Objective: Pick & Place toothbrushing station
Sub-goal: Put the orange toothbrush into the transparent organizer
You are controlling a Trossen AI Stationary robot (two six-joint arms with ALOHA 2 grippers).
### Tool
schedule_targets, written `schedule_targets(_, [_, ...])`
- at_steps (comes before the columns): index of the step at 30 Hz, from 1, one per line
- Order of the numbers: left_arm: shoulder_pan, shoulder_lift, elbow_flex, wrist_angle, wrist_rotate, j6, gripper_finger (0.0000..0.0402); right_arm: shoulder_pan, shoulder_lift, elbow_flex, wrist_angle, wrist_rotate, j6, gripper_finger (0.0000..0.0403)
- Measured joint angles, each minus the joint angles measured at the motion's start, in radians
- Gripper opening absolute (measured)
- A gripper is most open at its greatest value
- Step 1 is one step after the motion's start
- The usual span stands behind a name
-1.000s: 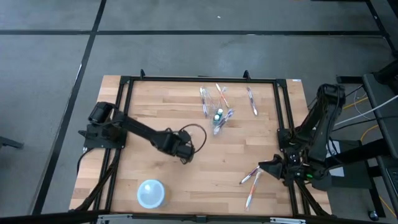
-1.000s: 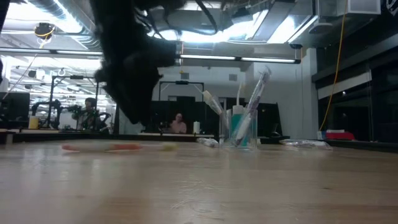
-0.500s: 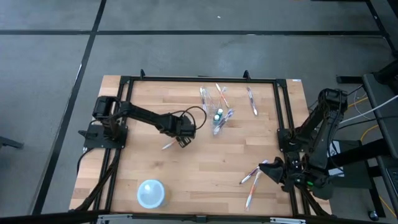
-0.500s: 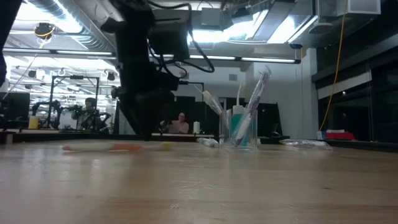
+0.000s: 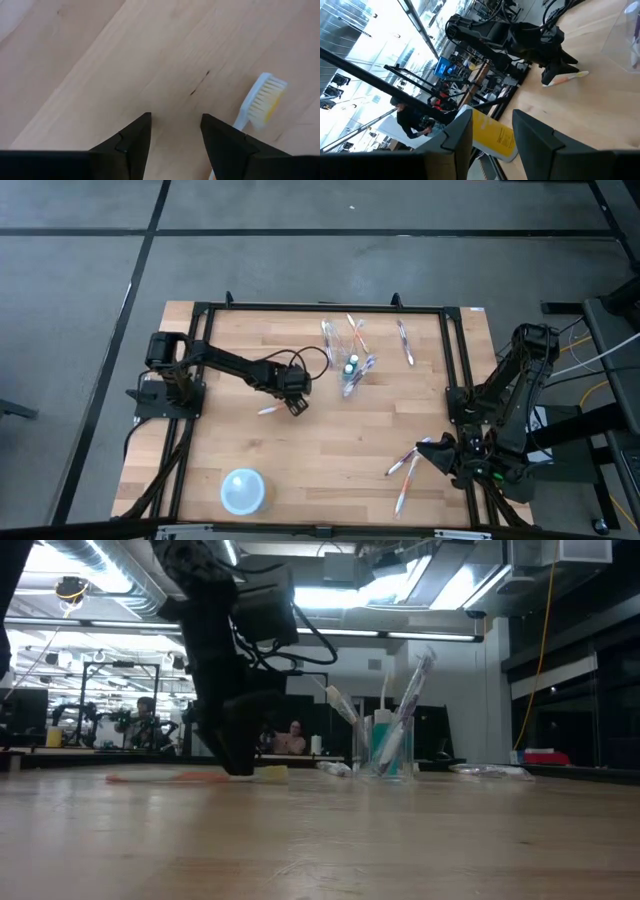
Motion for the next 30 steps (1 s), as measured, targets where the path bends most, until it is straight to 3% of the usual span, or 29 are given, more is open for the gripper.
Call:
schedule_targets(14, [0.026, -0.133, -0.005, -0.019, 0.084, 0.202, 0.0177, -0.002, 0.0, 0.0, 0.004, 0.0, 0.01, 0.0142])
schedule_targets(19, [0.019, -0.134, -0.006, 0.05, 0.158, 0.23, 0.0176, -0.002, 0.0, 0.0, 0.004, 0.0, 0.006, 0.0142])
schedule_targets(30, [0.01, -0.058, -0.004, 0.166, 0.205, 0.224, 0.0175, -0.002, -0.001, 0.0, 0.004, 0.0, 0.01, 0.0142])
